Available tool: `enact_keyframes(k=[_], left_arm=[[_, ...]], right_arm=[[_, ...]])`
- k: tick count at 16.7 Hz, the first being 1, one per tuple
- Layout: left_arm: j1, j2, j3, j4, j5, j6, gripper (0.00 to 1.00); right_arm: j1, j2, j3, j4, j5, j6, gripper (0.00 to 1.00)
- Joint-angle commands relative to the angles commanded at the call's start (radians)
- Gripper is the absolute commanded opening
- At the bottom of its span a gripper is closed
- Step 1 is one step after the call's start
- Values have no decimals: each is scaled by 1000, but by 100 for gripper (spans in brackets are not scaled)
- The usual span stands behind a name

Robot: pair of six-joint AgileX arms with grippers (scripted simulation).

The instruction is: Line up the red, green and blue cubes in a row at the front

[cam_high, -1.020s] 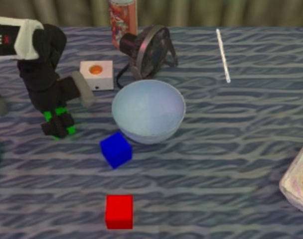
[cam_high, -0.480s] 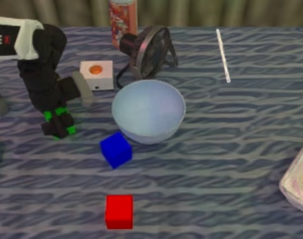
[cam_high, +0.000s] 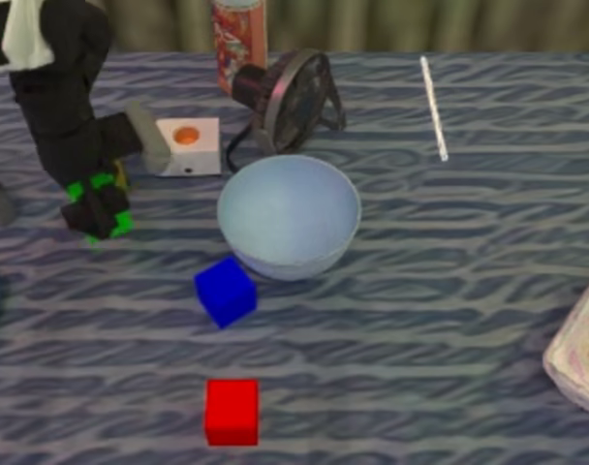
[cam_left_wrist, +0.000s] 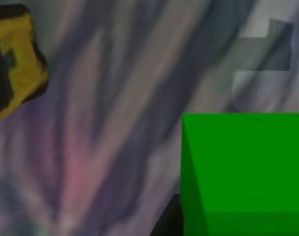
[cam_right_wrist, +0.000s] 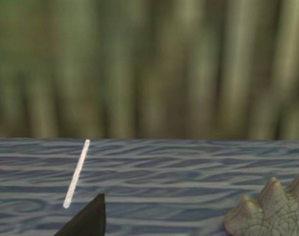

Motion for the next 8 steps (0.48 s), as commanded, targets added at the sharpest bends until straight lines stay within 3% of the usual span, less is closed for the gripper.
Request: enact_keyframes(k=[8], left_arm=[[-16, -23, 16, -31, -1, -5, 0]], right_arm=[[0, 0, 0, 0, 0, 0, 100]])
